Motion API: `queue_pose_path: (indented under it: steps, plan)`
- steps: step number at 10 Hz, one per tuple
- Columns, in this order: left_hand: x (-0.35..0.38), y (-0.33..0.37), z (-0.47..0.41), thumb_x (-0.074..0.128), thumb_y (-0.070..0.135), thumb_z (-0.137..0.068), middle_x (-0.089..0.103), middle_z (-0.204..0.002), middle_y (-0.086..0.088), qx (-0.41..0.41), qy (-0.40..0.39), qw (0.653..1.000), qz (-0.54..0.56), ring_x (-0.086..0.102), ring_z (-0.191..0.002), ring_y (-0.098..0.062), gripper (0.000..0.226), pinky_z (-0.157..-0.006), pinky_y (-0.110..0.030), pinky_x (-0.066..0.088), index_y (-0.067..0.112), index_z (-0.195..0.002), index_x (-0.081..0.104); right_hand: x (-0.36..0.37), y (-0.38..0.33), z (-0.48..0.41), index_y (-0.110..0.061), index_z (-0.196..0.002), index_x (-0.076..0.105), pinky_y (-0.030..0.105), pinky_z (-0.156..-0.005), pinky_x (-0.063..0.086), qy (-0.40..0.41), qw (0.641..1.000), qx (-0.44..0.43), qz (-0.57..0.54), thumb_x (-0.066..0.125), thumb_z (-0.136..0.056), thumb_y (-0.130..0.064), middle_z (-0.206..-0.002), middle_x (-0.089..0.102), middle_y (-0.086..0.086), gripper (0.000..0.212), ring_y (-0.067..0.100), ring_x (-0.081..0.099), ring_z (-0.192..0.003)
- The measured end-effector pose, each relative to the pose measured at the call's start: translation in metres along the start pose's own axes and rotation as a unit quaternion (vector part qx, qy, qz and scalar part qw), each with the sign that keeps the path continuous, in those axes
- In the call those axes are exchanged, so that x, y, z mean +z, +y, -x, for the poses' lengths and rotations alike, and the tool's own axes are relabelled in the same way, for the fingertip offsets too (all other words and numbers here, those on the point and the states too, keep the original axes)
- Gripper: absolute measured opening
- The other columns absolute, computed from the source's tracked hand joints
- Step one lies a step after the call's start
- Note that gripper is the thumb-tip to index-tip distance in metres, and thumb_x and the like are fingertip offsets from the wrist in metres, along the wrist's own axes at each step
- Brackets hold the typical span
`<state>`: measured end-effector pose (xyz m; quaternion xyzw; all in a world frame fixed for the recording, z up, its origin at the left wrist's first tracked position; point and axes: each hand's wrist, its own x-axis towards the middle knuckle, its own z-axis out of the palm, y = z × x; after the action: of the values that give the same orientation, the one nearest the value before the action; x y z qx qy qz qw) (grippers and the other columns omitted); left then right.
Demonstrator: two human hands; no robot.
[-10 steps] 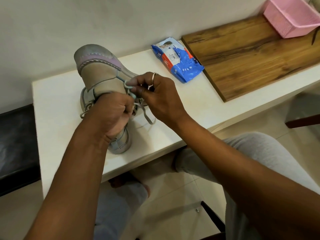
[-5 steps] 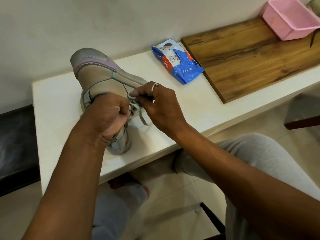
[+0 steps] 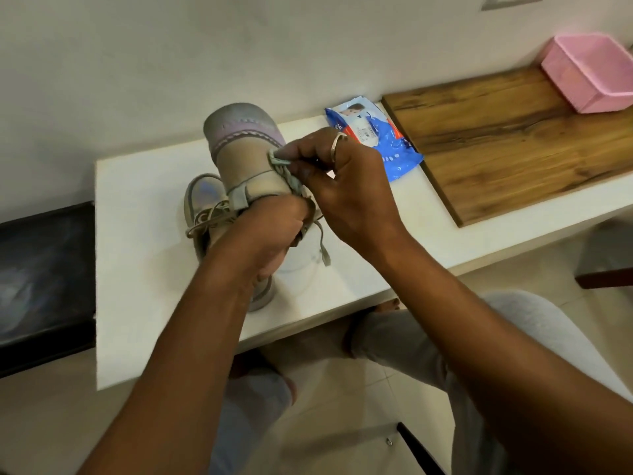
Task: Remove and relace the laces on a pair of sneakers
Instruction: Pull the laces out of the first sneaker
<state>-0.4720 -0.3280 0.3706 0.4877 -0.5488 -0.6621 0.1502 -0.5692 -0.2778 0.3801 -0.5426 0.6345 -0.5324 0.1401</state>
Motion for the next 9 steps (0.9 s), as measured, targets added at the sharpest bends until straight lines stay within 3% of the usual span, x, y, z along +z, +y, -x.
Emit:
queue_pose_path:
  steps: [1,2,3,4,5,6,7,8,9]
  plan:
    - [0.004,0.000,-0.001,0.053,0.009,-0.085,0.032,-0.064,-0.007,-0.011,-0.009,0.999,-0.030,0.031,-0.065,-0.020,0.024,-0.072,-0.039,0.028,0.014,-0.066,0.039,-0.004,-0.008,-0.001,-0.013,-0.100,0.076,0.019,-0.081,0.052,-0.009,0.998,-0.049,0.022,0.068,-0.086,0.000,-0.094,0.068,-0.007,0.021,0.006,0.064,-0.091]
    - [0.002,-0.004,-0.002,0.048,0.009,-0.094,0.036,-0.065,-0.003,-0.003,-0.008,0.999,-0.052,0.037,-0.063,-0.017,0.031,-0.070,-0.039,0.037,0.016,-0.065,0.040,-0.005,-0.007,-0.005,-0.011,-0.098,0.077,0.016,-0.080,0.051,0.000,0.994,-0.084,0.063,0.067,-0.085,-0.001,-0.093,0.070,-0.003,0.019,0.006,0.064,-0.088]
    - [0.005,-0.001,0.006,0.047,0.008,-0.095,0.038,-0.068,0.000,-0.027,-0.009,0.998,-0.062,0.037,-0.061,-0.011,0.034,-0.060,-0.024,0.035,0.015,-0.063,0.039,-0.013,0.008,-0.004,-0.013,-0.101,0.076,0.019,-0.078,0.051,-0.002,0.995,-0.019,0.101,0.065,-0.088,-0.006,-0.094,0.071,-0.002,0.018,0.004,0.063,-0.088]
    - [0.009,0.000,0.006,0.052,0.008,-0.084,0.040,-0.071,-0.008,-0.039,0.013,0.998,-0.051,0.042,-0.069,-0.026,0.025,-0.063,-0.034,0.037,0.014,-0.062,0.039,-0.016,0.008,0.003,-0.014,-0.101,0.075,0.013,-0.078,0.049,0.000,0.996,-0.025,0.089,0.066,-0.089,-0.002,-0.094,0.069,-0.006,0.019,0.001,0.063,-0.090]
    - [0.012,0.001,0.008,0.051,0.020,-0.077,0.048,-0.083,-0.012,-0.045,-0.014,0.996,-0.082,0.048,-0.085,-0.033,0.013,-0.075,-0.041,0.045,0.017,-0.065,0.044,-0.012,0.004,0.003,-0.012,-0.100,0.075,0.010,-0.080,0.048,0.017,0.995,-0.065,0.071,0.066,-0.088,0.000,-0.094,0.066,-0.010,0.019,-0.006,0.061,-0.090]
    - [0.009,0.001,0.008,0.054,0.015,-0.065,0.036,-0.076,-0.010,-0.048,0.013,0.993,-0.103,0.035,-0.073,-0.026,0.018,-0.066,-0.039,0.031,0.014,-0.061,0.037,-0.013,0.020,0.004,-0.014,-0.102,0.075,0.019,-0.081,0.054,0.003,0.996,0.018,0.082,0.065,-0.091,-0.003,-0.092,0.067,-0.012,0.019,-0.006,0.062,-0.089]
    - [0.009,0.001,0.010,0.056,0.009,-0.073,0.035,-0.070,-0.008,-0.044,0.011,0.993,-0.105,0.035,-0.070,-0.026,0.023,-0.064,-0.038,0.032,0.014,-0.061,0.036,-0.015,0.014,0.007,-0.022,-0.102,0.073,0.018,-0.082,0.054,0.002,0.998,0.037,0.054,0.065,-0.092,-0.005,-0.093,0.069,-0.014,0.021,-0.003,0.064,-0.092]
    - [0.007,-0.002,0.008,0.053,0.009,-0.090,0.043,-0.070,-0.002,-0.038,-0.004,0.993,-0.113,0.044,-0.076,-0.023,0.027,-0.077,-0.040,0.041,0.017,-0.065,0.045,-0.013,0.001,0.003,-0.025,-0.100,0.070,0.013,-0.081,0.050,0.014,1.000,-0.005,0.020,0.066,-0.090,-0.005,-0.093,0.069,-0.013,0.022,-0.002,0.065,-0.092]
    - [0.007,-0.002,0.008,0.059,0.027,-0.083,0.048,-0.072,-0.001,-0.010,0.001,0.993,-0.121,0.048,-0.081,-0.023,0.019,-0.077,-0.038,0.043,0.019,-0.069,0.050,-0.018,0.009,0.004,-0.020,-0.103,0.073,0.009,-0.079,0.048,-0.005,0.997,0.032,0.063,0.065,-0.091,-0.005,-0.093,0.068,-0.014,0.021,-0.005,0.064,-0.090]
